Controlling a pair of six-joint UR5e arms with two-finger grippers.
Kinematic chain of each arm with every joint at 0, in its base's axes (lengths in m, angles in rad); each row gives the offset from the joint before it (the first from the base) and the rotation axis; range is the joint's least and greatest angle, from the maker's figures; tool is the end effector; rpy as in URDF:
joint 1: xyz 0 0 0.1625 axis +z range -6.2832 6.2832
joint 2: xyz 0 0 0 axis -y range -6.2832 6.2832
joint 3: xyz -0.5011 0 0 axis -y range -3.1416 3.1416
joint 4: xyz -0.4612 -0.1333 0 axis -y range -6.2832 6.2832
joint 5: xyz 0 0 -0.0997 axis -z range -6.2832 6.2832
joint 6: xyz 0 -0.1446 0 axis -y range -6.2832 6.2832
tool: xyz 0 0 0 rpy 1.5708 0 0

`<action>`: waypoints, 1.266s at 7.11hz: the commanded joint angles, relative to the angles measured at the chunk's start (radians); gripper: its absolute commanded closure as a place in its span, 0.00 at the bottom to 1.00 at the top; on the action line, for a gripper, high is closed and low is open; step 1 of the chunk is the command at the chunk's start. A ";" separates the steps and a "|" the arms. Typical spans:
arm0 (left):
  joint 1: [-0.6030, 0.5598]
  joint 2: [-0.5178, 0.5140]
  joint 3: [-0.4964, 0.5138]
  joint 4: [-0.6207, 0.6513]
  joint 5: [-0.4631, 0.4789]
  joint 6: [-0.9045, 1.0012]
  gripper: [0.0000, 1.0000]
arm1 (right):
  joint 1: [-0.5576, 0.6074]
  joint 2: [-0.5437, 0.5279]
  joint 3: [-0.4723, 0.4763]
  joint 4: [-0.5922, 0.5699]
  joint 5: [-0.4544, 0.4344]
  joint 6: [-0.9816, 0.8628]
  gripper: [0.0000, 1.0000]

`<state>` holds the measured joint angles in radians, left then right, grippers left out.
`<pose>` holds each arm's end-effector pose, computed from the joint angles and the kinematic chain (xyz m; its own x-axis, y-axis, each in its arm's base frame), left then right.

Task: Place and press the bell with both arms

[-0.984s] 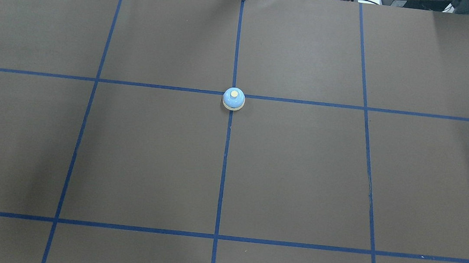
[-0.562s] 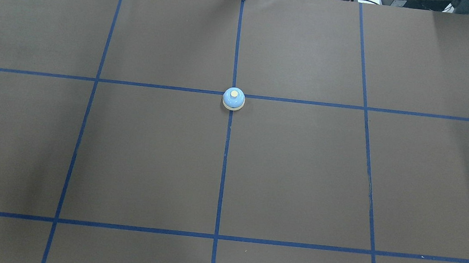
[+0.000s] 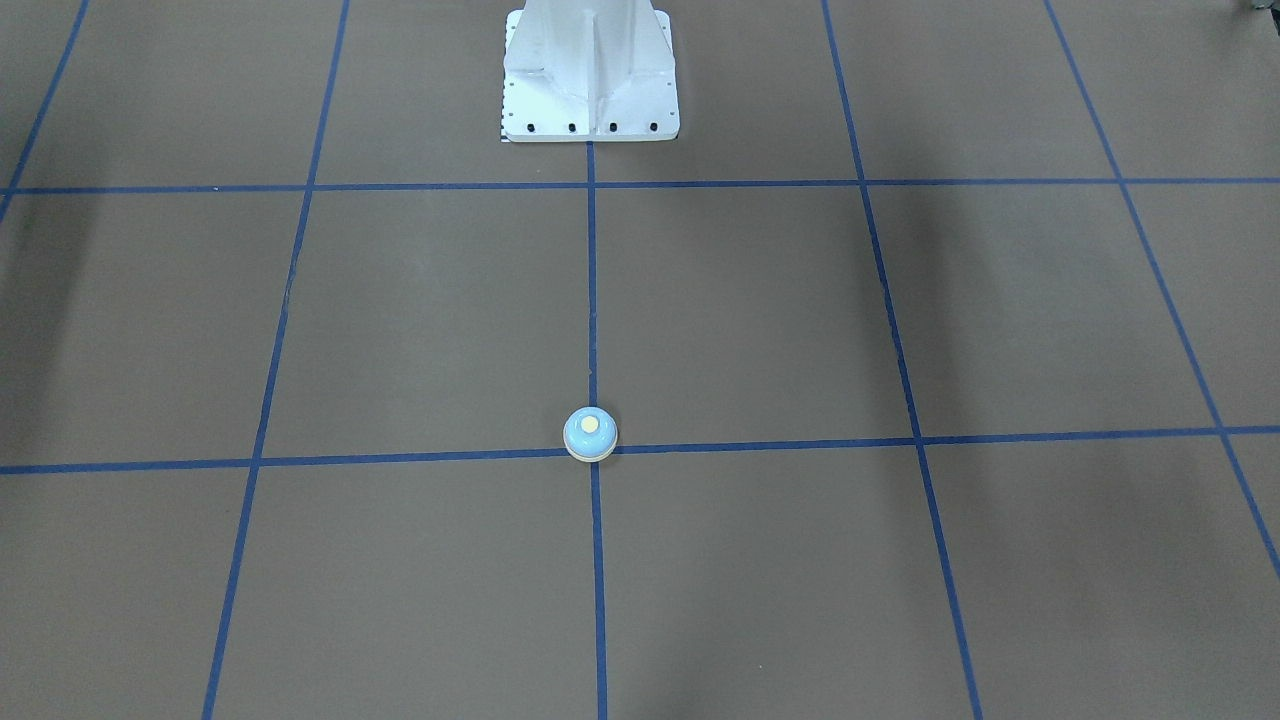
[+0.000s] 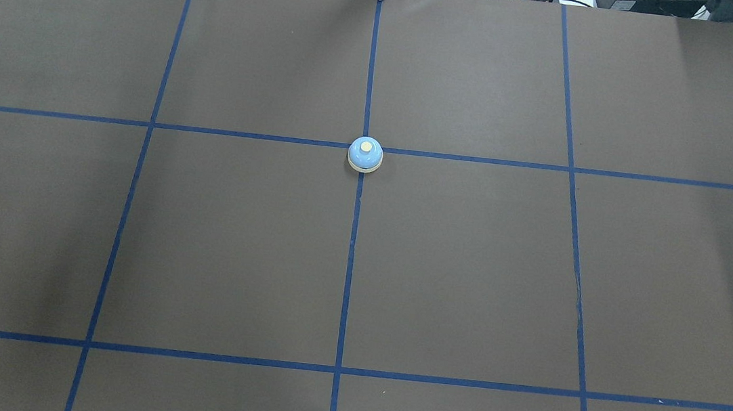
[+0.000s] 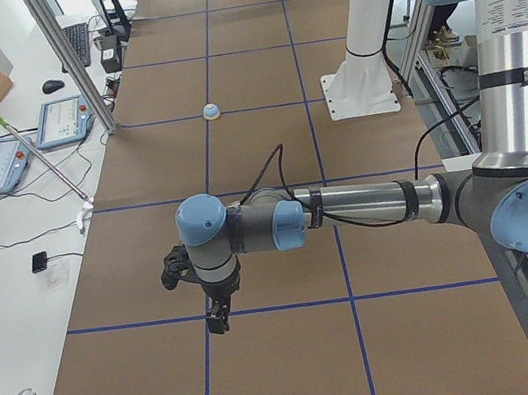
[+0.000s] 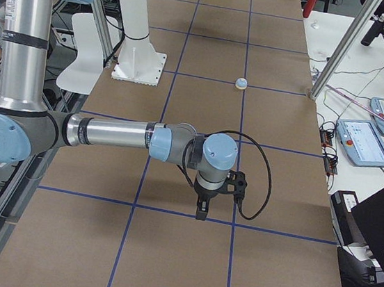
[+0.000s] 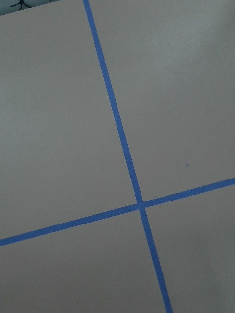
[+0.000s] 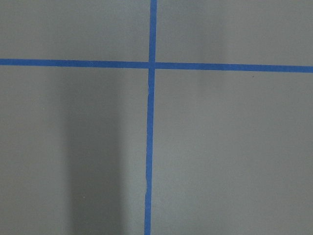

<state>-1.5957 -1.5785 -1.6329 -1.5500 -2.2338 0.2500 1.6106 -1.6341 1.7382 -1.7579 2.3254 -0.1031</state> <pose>-0.0585 -0.5678 0.7404 0.7703 0.2572 -0.5835 -0.1710 0.9648 0.1996 0.0548 -0.5159 0.7279 0.7259 -0.0172 0.6875 0.0352 0.9993 -0.0122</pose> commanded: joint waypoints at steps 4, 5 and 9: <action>0.000 -0.001 -0.001 -0.001 0.000 -0.003 0.00 | 0.000 0.002 0.000 0.000 0.000 0.000 0.00; 0.002 -0.001 -0.001 -0.001 -0.003 -0.005 0.00 | 0.000 0.003 0.000 0.000 0.000 0.000 0.00; 0.005 -0.005 -0.005 -0.002 -0.009 -0.029 0.00 | 0.000 0.002 0.001 0.000 0.003 0.000 0.00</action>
<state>-1.5923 -1.5825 -1.6384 -1.5518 -2.2423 0.2319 1.6107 -1.6309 1.7388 -1.7579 2.3280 -0.1027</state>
